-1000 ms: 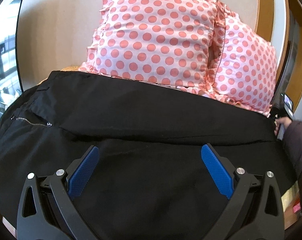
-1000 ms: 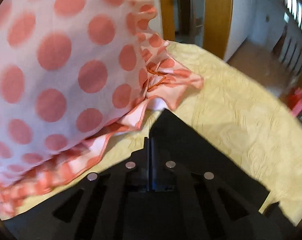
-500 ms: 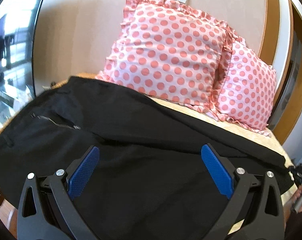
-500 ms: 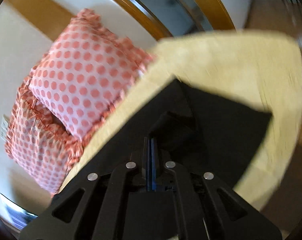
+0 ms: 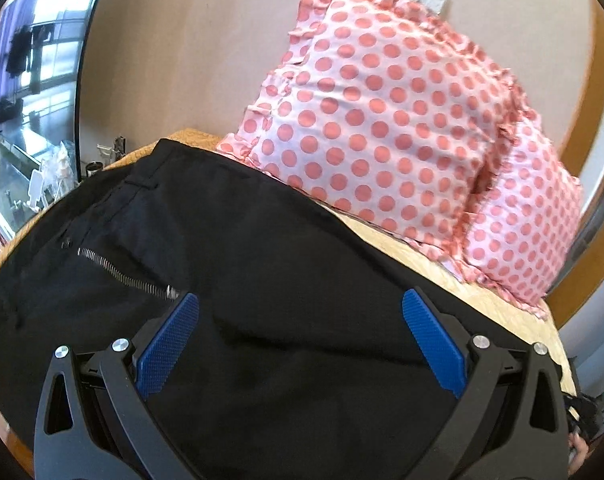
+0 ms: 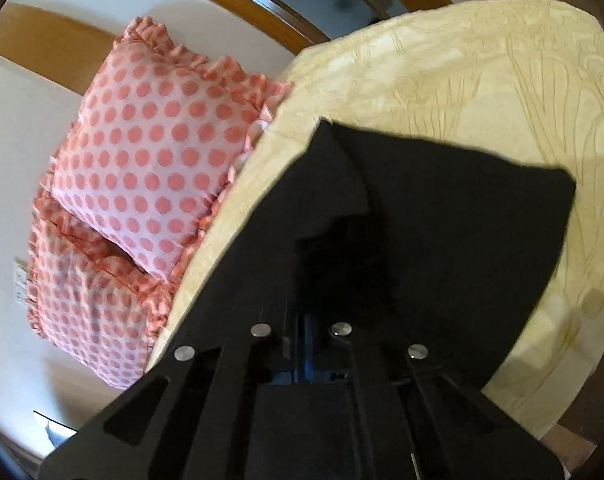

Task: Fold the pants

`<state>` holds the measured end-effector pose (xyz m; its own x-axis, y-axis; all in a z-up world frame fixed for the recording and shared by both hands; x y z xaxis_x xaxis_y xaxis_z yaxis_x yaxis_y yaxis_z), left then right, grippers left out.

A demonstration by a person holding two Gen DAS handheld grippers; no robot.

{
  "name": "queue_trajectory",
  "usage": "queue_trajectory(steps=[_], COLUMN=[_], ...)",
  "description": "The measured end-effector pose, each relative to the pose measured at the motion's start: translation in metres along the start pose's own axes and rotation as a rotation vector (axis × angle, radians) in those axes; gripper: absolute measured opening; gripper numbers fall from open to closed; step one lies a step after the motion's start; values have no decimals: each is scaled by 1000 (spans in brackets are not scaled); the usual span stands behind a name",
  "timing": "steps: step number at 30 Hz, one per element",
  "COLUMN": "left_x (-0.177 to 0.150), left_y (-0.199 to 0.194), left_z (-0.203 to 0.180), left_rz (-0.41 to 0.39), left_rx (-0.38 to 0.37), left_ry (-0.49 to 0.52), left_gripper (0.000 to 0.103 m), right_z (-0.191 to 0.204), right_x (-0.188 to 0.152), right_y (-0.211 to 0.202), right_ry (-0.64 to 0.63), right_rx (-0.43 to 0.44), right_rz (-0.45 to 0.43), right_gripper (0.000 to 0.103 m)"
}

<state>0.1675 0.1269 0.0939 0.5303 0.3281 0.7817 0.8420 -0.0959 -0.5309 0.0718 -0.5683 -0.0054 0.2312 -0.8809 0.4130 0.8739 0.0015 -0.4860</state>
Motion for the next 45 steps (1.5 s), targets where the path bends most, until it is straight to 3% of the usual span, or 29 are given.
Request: queue_trajectory(steps=[3,6,11,14,16,17,18,21,25,27,28,30,33,36,41,45], left_x=[21,39,60,69,72,71,70,71,59,39,14,-29,-94,-126,-124,-124], left_y=[30,67,152,192,210,216,218,180,55,-7,-45,-81,-97,-92,-93,-94], left_z=[4,12,21,18,20,23,27,35,41,50,61,74,94,109,105,101], left_rz=[49,124,292,347,367,389,408,340,153,92,76,87,134,167,143,136], left_rx=[40,56,108,187,246,245,247,208,93,51,37,54,113,129,127,109], left_ry=[-27,-97,-239,-234,-219,-219,-229,-264,-214,-212,-224,-244,-274,-313,-289,-278], left_gripper=[102,100,82,75,46,19,12,9,8,8,9,9,9,8,9,10], right_z=[0,-1,-3,-2,-2,-1,-1,0,0,-3,-6,-13,-24,-31,-34,-43], right_x=[10,12,13,14,14,15,15,18,25,29,31,31,27,23,29,29], right_y=[-20,-20,-15,-13,-13,-12,-12,-13,-26,-34,-36,-34,-25,-21,-27,-24], right_ry=[-24,-22,-12,-19,-25,-29,-31,-43,-73,-86,-83,-72,-50,-36,-35,-6], right_rx=[26,32,37,36,37,41,46,53,67,65,62,36,-19,-39,-24,-65], right_rz=[-72,-69,-60,-55,-56,-54,-52,-55,-96,-121,-124,-110,-69,-53,-53,-22], right_gripper=[1,1,1,1,1,2,2,2,2,2,2,2,2,2,2,2])
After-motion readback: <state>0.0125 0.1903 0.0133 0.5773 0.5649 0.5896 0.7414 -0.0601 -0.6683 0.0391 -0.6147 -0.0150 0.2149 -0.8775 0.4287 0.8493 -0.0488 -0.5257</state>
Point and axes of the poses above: each gripper's, at about its wrist camera, not at the fingertips, and y roughly the way its jaws point, z to its left, x to its top, the point moved 1 cm from there along y, roughly the way its jaws point, and after that the axes turned 3 degrees about -z, right-handed, at the moved point
